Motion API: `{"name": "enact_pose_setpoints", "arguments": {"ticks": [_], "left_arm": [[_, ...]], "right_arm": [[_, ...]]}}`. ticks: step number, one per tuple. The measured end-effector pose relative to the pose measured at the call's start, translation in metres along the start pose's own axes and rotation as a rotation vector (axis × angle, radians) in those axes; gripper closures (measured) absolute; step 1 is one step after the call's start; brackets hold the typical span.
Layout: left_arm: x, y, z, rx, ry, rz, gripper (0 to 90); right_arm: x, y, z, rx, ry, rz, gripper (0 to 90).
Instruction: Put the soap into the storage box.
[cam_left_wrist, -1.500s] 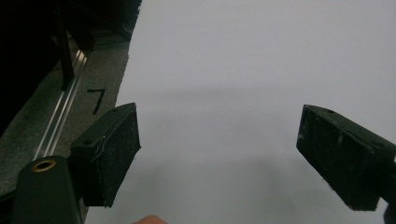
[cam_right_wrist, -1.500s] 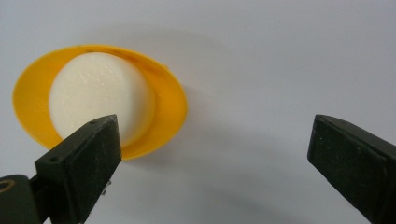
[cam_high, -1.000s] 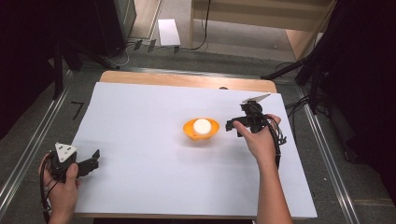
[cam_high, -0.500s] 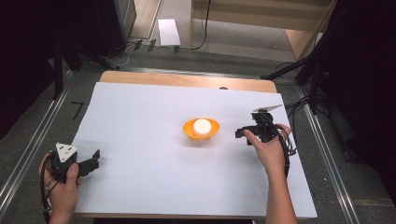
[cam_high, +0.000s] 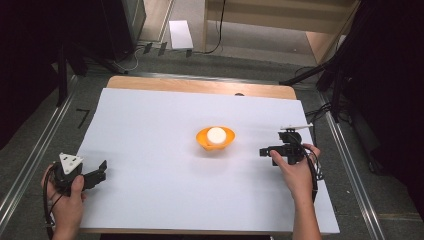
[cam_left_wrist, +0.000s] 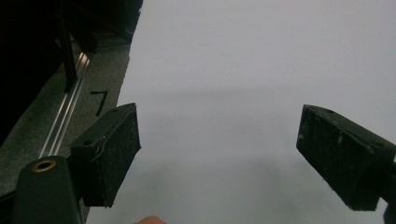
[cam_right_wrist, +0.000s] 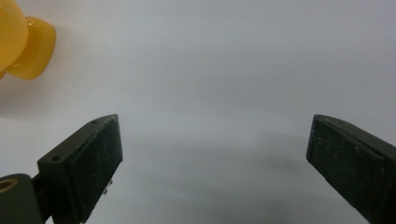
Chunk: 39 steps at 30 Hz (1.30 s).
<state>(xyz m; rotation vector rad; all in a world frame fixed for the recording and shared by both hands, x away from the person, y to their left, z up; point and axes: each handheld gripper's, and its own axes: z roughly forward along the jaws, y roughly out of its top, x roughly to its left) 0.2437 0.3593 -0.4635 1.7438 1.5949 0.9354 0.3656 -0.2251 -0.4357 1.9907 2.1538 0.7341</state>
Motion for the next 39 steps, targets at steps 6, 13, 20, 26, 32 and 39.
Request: {"name": "enact_pose_setpoints", "arguments": {"ticks": [6, 13, 20, 26, 32, 39], "left_arm": [[-0.001, 0.0, 0.0, -0.001, 0.003, 0.005, 14.4], [-0.001, 0.0, 0.001, 0.003, 0.002, 0.007, 14.4], [-0.001, 0.0, 0.001, 0.005, 0.005, 0.01, 14.3], [-0.001, 0.0, 0.001, 0.009, 0.007, 0.011, 14.3], [-0.001, 0.0, 0.001, 0.006, 0.006, 0.01, 14.2], [-0.001, 0.0, 0.001, 0.002, 0.002, 0.0, 14.2]], "right_arm": [[-0.015, -0.018, -0.004, -0.066, 0.019, 0.006, 5.3], [-0.03, -0.037, -0.008, -0.121, 0.031, 0.006, 5.4], [-0.051, -0.057, -0.016, -0.196, 0.027, 0.004, 6.3], [-0.069, -0.074, -0.023, -0.224, 0.022, -0.001, 9.4], [-0.081, -0.09, -0.03, -0.266, 0.016, 0.016, 11.1], [-0.092, -0.115, -0.037, -0.32, 0.022, -0.002, 12.4]]}}
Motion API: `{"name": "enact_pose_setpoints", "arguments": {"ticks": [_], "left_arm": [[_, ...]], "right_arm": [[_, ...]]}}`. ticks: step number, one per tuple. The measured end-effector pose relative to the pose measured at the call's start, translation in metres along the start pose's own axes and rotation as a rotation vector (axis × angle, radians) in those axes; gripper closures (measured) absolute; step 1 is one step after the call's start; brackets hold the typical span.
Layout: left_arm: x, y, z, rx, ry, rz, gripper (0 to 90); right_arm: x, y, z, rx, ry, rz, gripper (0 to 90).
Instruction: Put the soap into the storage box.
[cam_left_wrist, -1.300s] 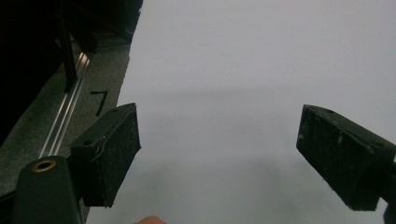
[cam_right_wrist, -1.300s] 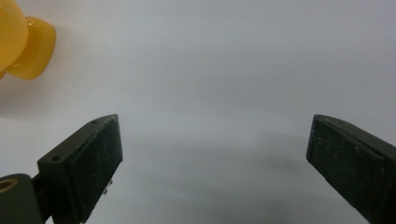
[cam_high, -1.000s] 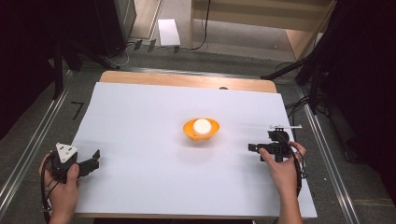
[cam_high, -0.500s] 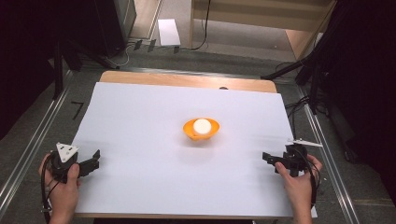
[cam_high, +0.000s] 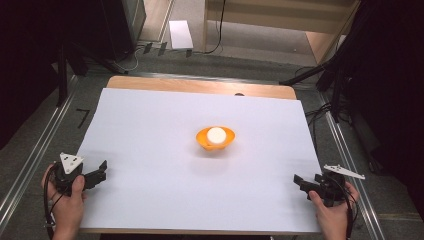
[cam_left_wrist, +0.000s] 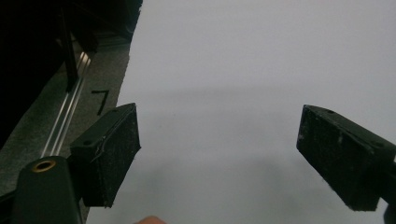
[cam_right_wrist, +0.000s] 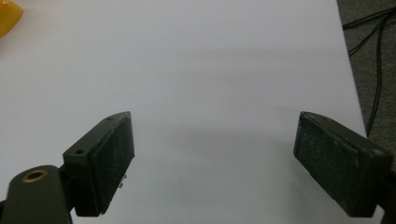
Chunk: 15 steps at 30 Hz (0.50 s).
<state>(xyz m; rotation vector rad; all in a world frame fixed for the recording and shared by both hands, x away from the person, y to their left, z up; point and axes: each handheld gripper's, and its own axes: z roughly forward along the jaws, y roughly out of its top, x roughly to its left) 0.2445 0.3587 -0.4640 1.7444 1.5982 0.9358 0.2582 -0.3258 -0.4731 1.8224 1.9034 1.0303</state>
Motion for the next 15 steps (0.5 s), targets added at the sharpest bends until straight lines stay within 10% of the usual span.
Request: {"name": "enact_pose_setpoints", "arguments": {"ticks": [15], "left_arm": [[0.0, 0.0, 0.0, 0.0, 0.001, -0.001, 14.1]], "right_arm": [[-0.02, -0.02, -0.013, -0.098, 0.049, 0.088, 12.6]]}}
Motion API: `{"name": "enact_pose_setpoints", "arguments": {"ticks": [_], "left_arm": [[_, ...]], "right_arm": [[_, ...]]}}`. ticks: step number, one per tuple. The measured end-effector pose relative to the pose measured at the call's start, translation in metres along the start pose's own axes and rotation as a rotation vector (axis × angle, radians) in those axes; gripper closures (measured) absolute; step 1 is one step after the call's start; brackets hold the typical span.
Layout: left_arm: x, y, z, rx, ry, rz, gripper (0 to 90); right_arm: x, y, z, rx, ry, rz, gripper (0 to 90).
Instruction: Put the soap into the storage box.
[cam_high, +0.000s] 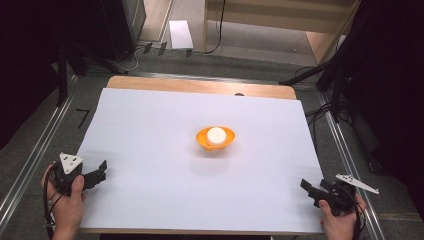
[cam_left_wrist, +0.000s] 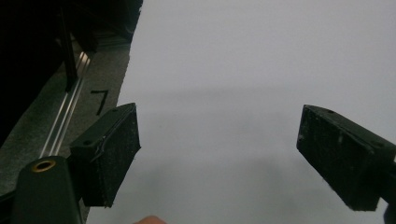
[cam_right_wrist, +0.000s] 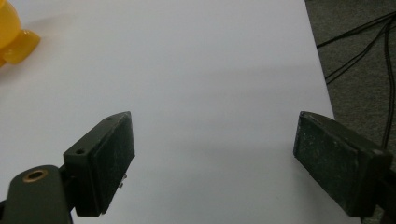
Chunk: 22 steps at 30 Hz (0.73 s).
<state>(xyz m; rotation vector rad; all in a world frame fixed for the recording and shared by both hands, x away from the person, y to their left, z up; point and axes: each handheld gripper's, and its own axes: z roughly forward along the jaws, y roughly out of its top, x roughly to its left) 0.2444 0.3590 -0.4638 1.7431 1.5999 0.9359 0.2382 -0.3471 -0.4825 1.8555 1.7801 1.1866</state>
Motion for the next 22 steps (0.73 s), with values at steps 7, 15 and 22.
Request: {"name": "enact_pose_setpoints", "arguments": {"ticks": [7, 15, 22], "left_arm": [[-0.0004, 0.0, 0.0001, 0.002, 0.005, 0.001, 14.0], [0.0002, 0.0, -0.0003, 0.001, 0.005, -0.002, 14.1], [-0.0004, 0.0002, 0.0004, 0.005, 0.004, -0.004, 14.1]], "right_arm": [[-0.0019, -0.0007, -0.0001, -0.014, 0.008, 0.003, 12.7], [0.001, -0.0007, 0.0022, 0.003, -0.002, -0.002, 12.7], [0.002, -0.0007, 0.0035, 0.013, -0.009, -0.007, 12.7]]}}
